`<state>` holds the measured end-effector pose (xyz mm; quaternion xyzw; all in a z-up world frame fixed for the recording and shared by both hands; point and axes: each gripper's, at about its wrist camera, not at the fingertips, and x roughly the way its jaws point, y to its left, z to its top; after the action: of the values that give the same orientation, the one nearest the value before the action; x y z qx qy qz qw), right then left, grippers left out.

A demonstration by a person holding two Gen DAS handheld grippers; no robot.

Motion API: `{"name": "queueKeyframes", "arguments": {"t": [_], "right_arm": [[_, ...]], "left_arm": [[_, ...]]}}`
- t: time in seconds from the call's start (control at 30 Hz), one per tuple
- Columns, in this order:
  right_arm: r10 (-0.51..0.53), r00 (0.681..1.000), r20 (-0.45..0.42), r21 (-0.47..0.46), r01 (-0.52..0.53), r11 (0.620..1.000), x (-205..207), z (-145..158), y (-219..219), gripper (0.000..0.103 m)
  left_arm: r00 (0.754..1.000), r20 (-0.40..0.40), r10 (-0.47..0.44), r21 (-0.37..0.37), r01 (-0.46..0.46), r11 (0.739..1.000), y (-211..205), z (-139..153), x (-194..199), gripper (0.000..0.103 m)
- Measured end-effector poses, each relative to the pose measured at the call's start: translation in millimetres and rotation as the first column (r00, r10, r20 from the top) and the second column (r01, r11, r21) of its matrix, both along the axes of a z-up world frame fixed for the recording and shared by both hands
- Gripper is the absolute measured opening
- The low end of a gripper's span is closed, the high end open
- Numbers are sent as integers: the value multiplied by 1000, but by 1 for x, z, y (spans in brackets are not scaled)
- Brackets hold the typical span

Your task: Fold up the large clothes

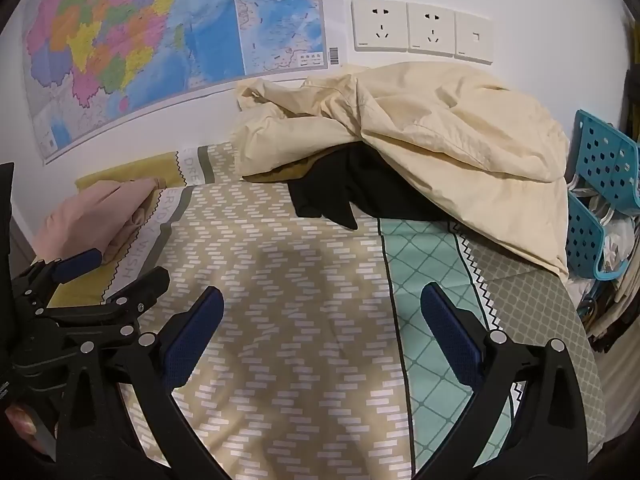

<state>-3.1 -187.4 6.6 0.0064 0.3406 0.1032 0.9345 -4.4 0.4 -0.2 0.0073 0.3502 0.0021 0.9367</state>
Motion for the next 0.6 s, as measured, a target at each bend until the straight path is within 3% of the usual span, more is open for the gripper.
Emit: {"name": "queueKeyframes", "arguments": {"t": [0.6], "right_arm": [[-2, 1000, 19, 3, 2, 1000, -1, 5, -3, 98]], "left_arm": [[1000, 1, 3, 3, -3, 1000, 1, 0, 2, 96]]}}
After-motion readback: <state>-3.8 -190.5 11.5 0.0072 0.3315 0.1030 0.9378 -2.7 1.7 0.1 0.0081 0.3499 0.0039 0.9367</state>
